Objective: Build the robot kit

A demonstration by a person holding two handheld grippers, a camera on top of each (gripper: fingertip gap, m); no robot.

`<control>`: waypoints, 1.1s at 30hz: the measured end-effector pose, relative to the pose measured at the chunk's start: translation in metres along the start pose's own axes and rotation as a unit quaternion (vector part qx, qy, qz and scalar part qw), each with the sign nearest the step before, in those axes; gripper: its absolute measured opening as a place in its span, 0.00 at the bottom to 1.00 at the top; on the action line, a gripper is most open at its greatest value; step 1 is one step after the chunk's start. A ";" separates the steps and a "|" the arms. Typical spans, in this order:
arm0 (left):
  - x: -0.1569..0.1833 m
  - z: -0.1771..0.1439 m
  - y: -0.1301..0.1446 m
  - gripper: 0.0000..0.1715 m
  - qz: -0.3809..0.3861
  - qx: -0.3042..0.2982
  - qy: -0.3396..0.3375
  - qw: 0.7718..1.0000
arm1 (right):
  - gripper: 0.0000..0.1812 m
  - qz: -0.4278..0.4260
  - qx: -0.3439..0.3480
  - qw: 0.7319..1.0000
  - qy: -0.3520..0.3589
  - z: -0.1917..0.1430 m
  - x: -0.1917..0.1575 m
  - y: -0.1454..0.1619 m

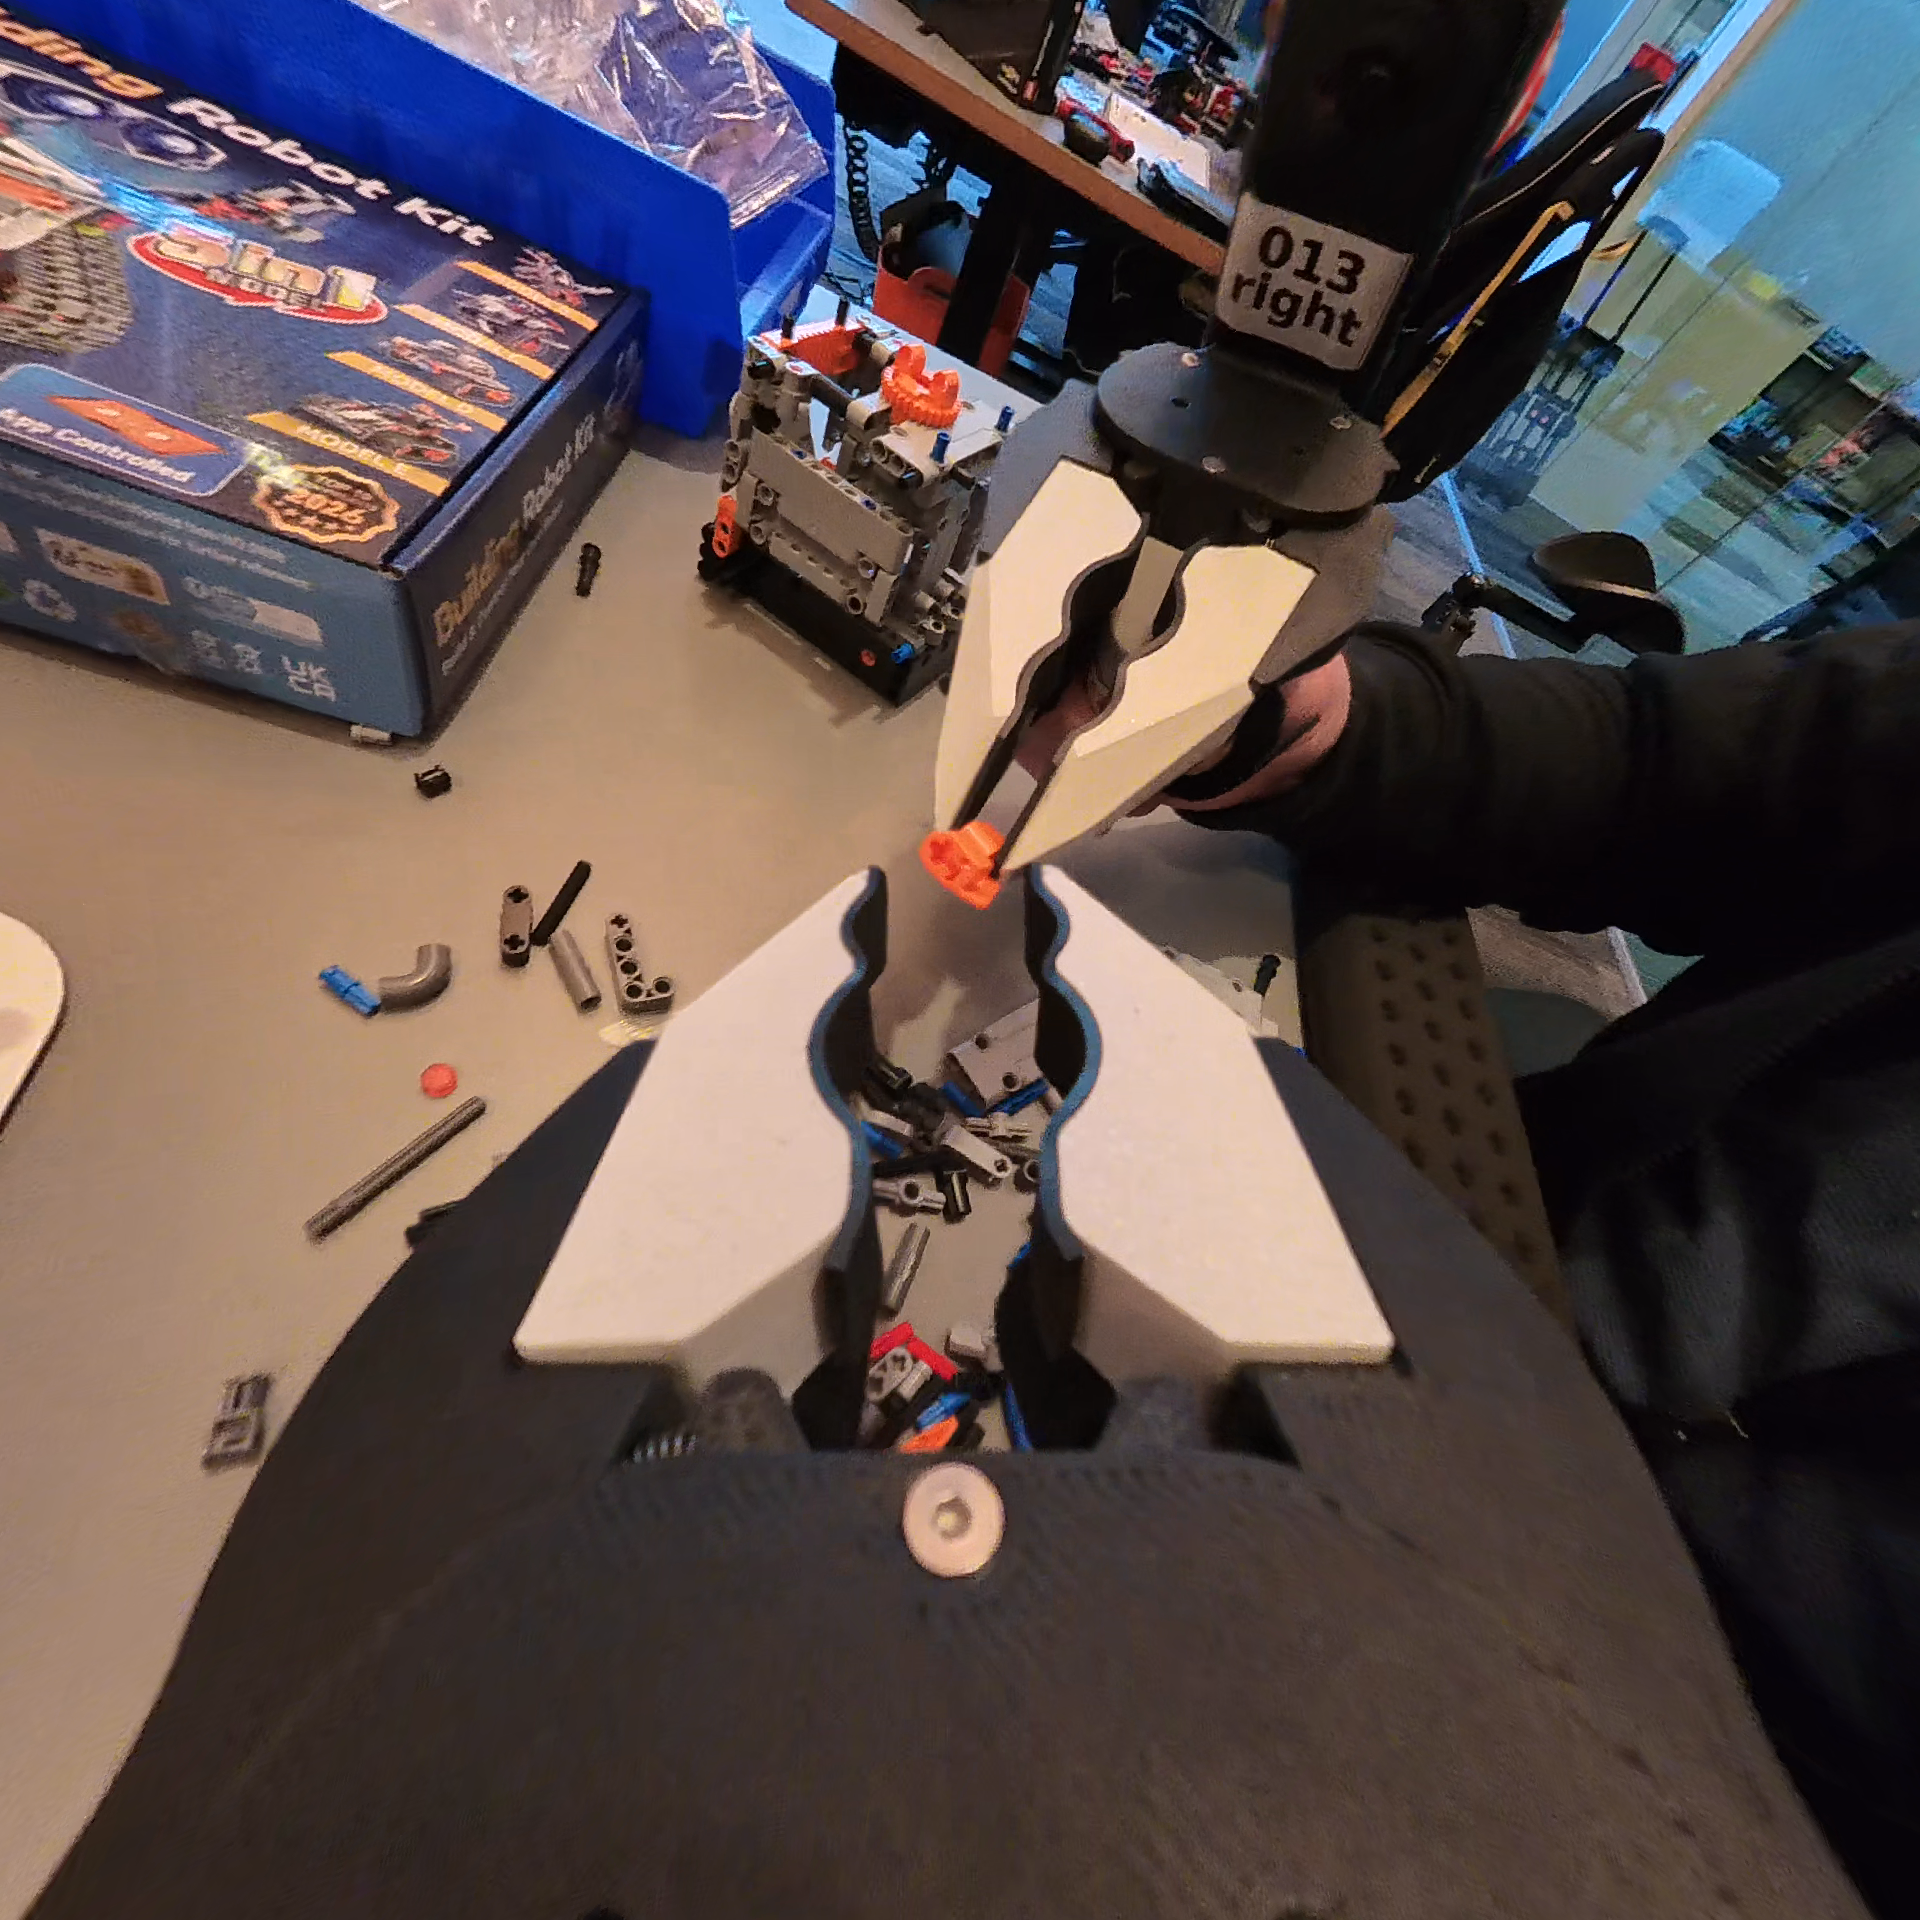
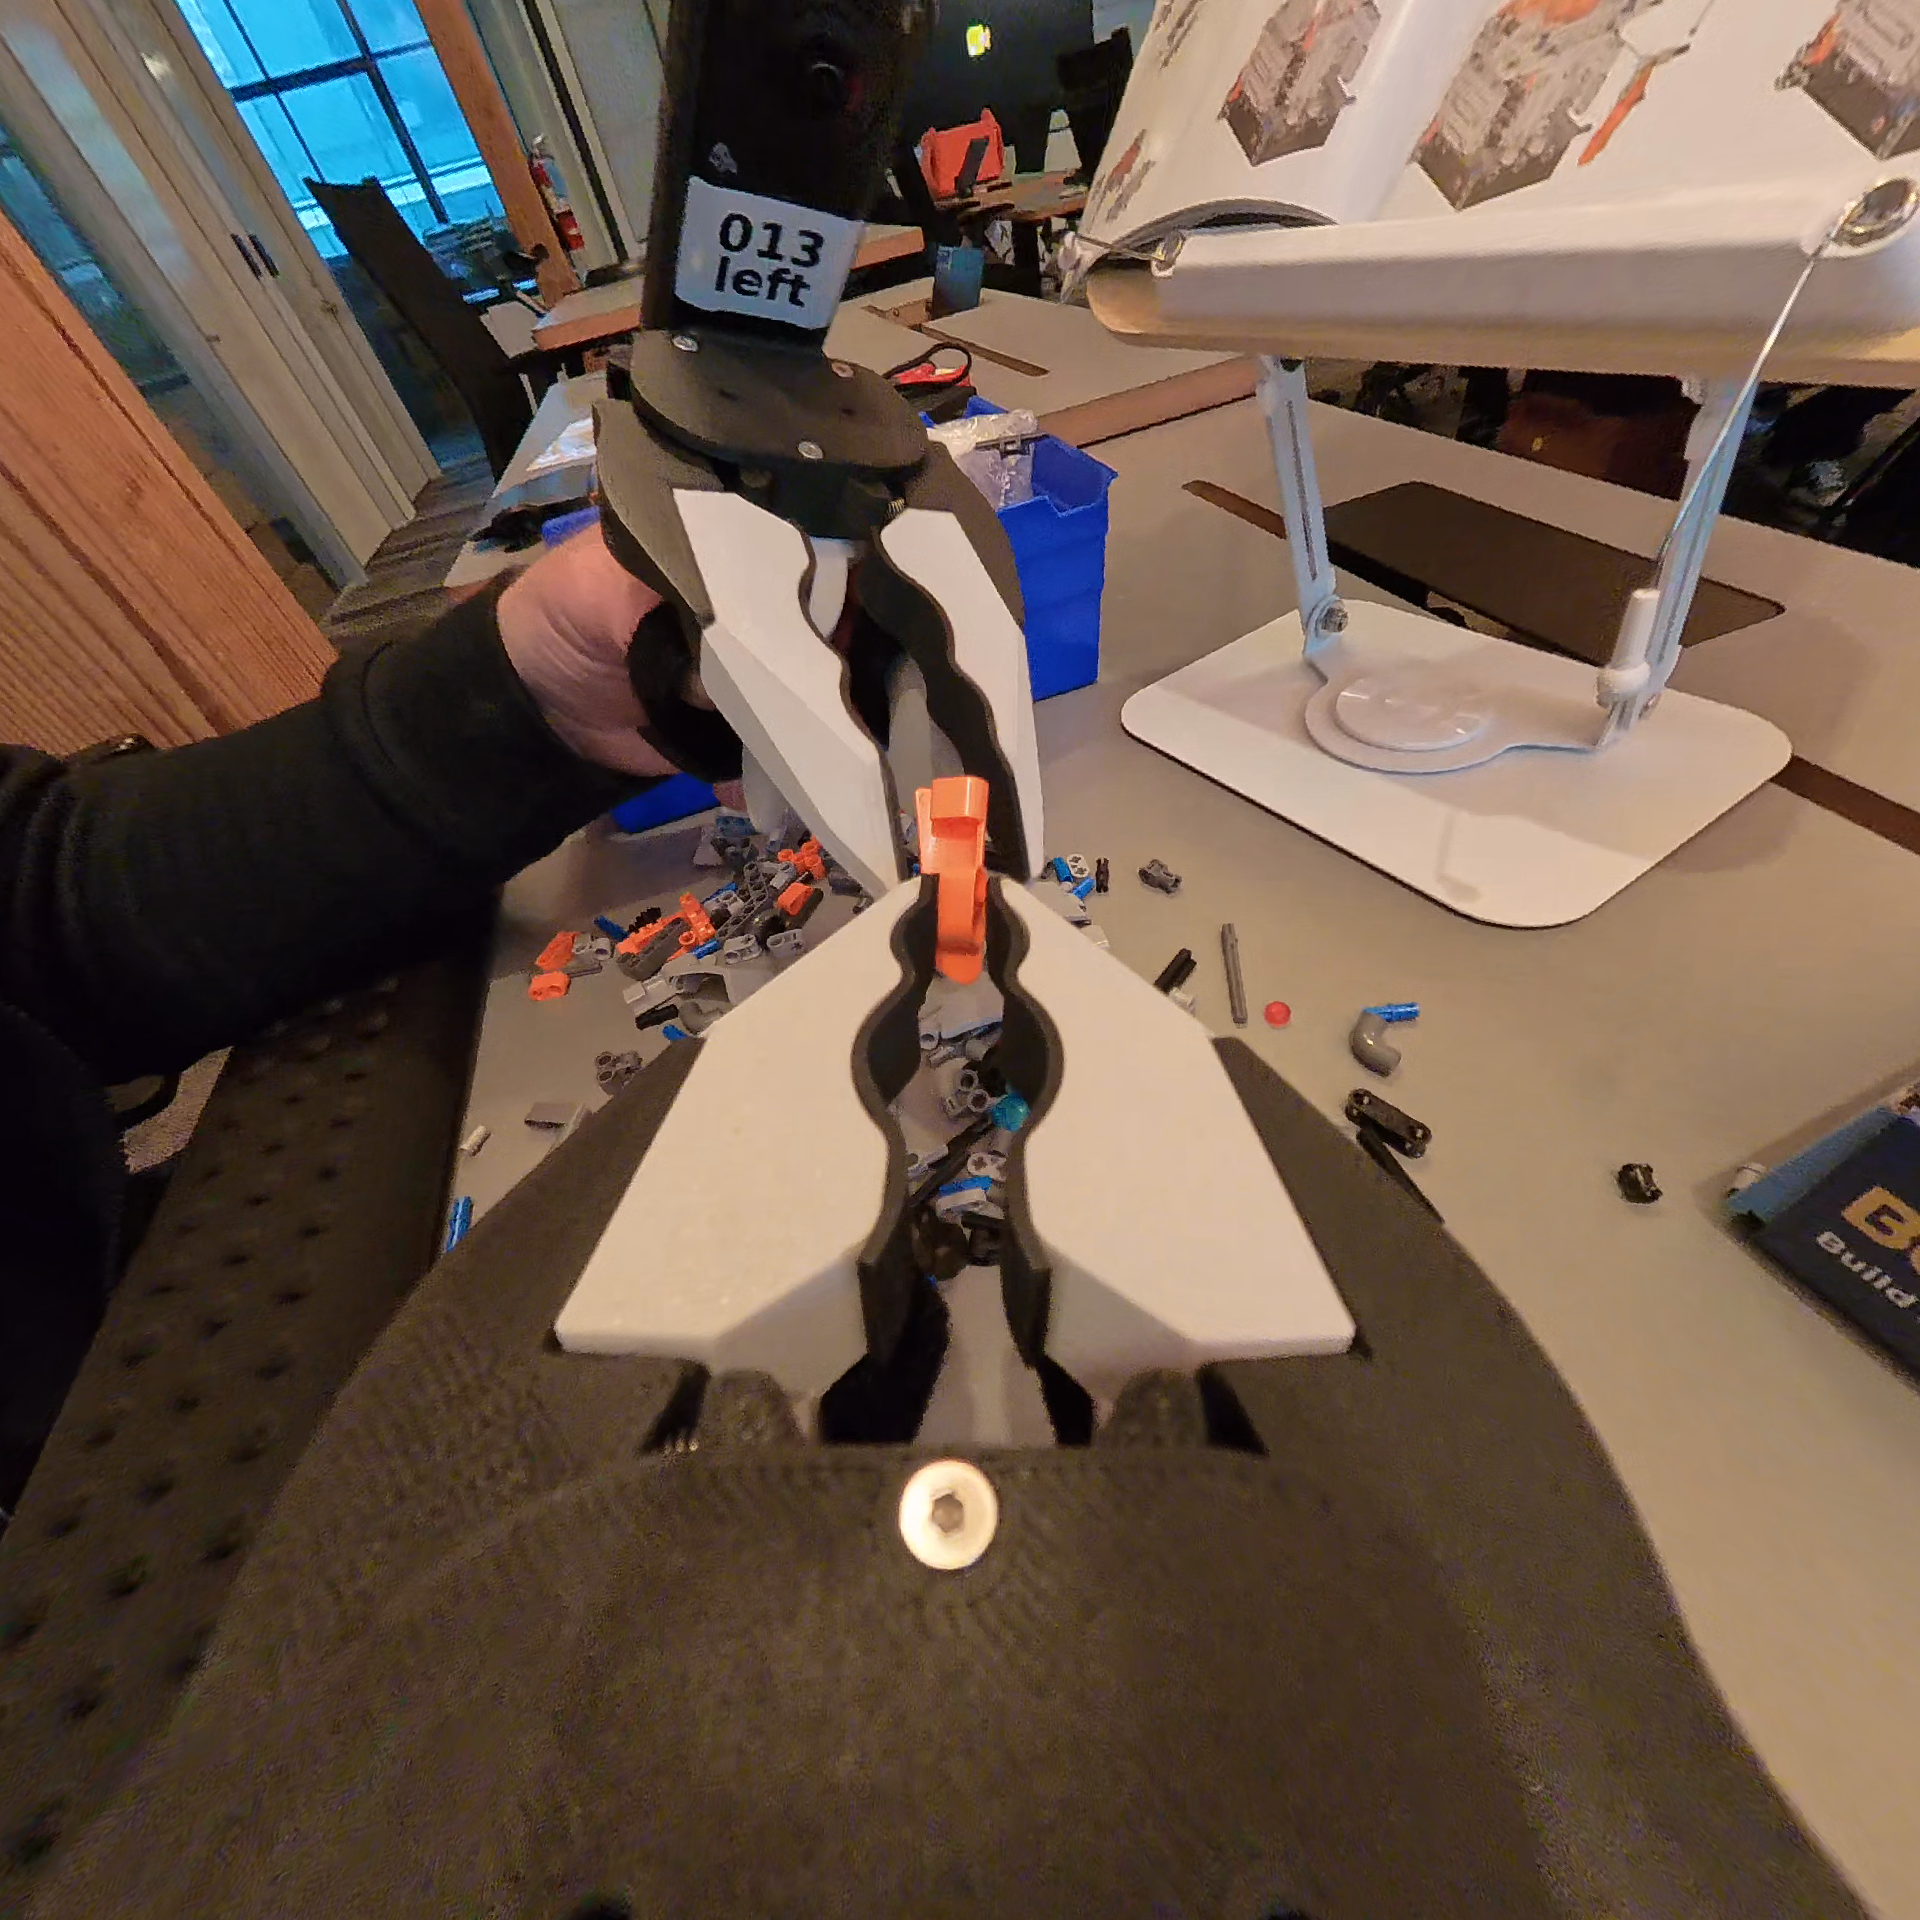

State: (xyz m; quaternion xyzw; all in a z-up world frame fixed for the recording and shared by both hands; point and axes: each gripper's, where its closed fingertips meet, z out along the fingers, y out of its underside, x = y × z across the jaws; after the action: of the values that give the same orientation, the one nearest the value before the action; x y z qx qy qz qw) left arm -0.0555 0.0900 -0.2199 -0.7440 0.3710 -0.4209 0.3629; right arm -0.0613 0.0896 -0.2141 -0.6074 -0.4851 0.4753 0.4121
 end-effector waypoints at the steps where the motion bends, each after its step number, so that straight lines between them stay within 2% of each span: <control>1: 0.002 0.001 -0.001 0.10 0.000 0.003 0.007 1.000 | 0.04 -0.003 0.000 1.000 0.007 0.000 0.001 0.000; 5: 0.004 0.000 -0.007 0.06 -0.007 0.024 0.018 1.000 | 0.04 -0.004 0.012 1.000 0.012 -0.004 0.003 -0.005; 17: 0.005 0.001 -0.022 0.01 -0.020 0.078 0.030 0.996 | 0.04 -0.065 0.013 0.995 0.068 -0.011 0.008 -0.013; 21: 0.004 0.002 -0.020 0.00 -0.016 0.075 0.027 0.997 | 0.04 -0.107 -0.010 0.990 0.092 -0.010 0.009 -0.010; 26: 0.003 0.001 -0.021 0.00 -0.007 0.076 0.017 0.997 | 0.05 -0.111 -0.018 0.990 0.087 -0.011 0.009 -0.009; 33: -0.005 -0.005 -0.016 0.00 0.027 0.044 -0.036 0.998 | 0.07 -0.143 -0.041 0.984 0.099 -0.011 0.009 -0.006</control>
State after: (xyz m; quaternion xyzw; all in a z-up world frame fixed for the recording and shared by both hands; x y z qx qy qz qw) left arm -0.0578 0.1005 -0.2064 -0.7315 0.3590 -0.3998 0.4198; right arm -0.0506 0.0988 -0.2077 -0.5924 -0.5427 0.3290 0.4963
